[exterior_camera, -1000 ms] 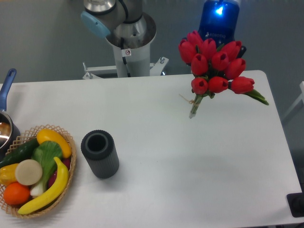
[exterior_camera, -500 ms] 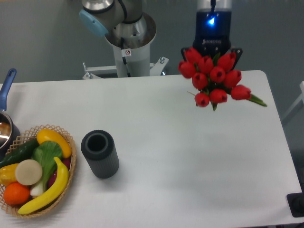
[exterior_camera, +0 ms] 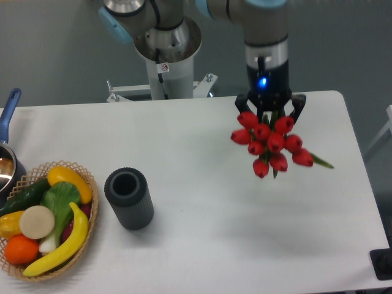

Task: Place the flowers on the table
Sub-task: 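Lower the held tulip bouquet down onto the table surface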

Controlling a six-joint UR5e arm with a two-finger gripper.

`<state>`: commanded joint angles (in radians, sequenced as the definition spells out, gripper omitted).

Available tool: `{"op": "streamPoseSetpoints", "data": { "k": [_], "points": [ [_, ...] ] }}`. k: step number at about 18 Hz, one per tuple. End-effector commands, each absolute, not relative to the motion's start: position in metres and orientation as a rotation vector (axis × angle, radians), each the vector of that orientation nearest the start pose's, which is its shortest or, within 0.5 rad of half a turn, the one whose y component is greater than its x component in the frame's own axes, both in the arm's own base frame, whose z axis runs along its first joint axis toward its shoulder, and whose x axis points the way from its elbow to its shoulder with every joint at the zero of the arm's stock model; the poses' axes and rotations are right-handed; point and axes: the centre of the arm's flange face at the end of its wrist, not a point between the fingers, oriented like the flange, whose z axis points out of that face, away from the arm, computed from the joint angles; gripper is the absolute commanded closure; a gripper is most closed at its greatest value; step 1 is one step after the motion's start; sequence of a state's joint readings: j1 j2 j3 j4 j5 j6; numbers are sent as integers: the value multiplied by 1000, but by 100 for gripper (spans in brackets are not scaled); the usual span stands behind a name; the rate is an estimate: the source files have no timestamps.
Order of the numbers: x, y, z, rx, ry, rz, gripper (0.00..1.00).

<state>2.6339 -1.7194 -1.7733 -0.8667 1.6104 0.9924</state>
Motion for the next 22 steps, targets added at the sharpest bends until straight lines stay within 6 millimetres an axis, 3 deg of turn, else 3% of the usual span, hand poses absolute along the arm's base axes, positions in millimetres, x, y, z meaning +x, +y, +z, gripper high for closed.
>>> {"op": "streamPoseSetpoints", "data": {
  "k": [11, 22],
  "points": [
    [-440, 409, 305, -3154, -19, 425, 56],
    [-438, 442, 230, -3289, 91, 363, 56]
  ]
}}
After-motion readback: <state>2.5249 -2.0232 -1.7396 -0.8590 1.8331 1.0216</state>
